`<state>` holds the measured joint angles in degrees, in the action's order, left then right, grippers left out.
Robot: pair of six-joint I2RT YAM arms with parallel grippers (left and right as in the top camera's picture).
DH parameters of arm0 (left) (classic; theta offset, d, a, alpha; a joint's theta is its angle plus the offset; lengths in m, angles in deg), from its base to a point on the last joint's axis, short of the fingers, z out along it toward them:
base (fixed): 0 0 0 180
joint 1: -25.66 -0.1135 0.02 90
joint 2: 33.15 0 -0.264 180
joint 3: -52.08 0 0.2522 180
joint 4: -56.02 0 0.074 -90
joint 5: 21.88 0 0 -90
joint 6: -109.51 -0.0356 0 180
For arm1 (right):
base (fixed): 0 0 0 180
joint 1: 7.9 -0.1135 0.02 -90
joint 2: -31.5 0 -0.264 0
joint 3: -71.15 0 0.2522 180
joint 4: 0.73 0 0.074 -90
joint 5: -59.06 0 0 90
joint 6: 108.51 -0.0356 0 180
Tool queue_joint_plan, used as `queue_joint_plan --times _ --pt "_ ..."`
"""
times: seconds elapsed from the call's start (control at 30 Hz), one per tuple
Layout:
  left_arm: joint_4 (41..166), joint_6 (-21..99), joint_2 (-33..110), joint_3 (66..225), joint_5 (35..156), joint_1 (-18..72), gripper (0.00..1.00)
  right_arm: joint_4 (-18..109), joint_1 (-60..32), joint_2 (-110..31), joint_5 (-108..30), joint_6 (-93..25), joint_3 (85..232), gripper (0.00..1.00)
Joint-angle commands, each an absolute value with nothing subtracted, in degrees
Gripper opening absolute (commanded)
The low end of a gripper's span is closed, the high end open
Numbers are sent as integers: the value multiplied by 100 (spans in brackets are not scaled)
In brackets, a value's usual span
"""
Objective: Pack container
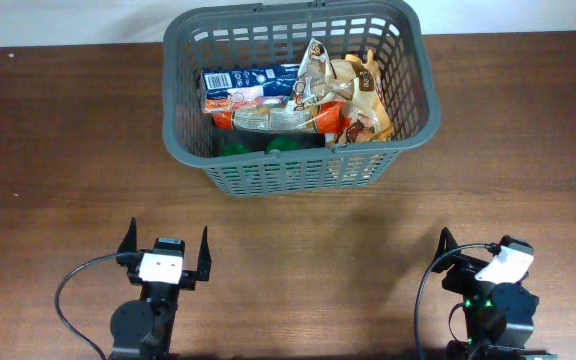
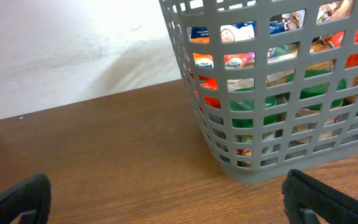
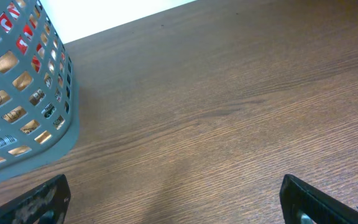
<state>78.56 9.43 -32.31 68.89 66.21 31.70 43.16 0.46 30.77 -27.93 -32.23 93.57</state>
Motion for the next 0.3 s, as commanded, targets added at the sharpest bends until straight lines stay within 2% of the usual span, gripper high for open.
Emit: queue_joint_plan --times 0.0,0.27 --pt "7832 868 -3285 6822 6601 3190 99 4320 30 3131 -2728 -3275 9316 99" --pt "7832 868 -3285 6822 6599 3190 99 4320 30 3131 -2728 -3273 9316 99"
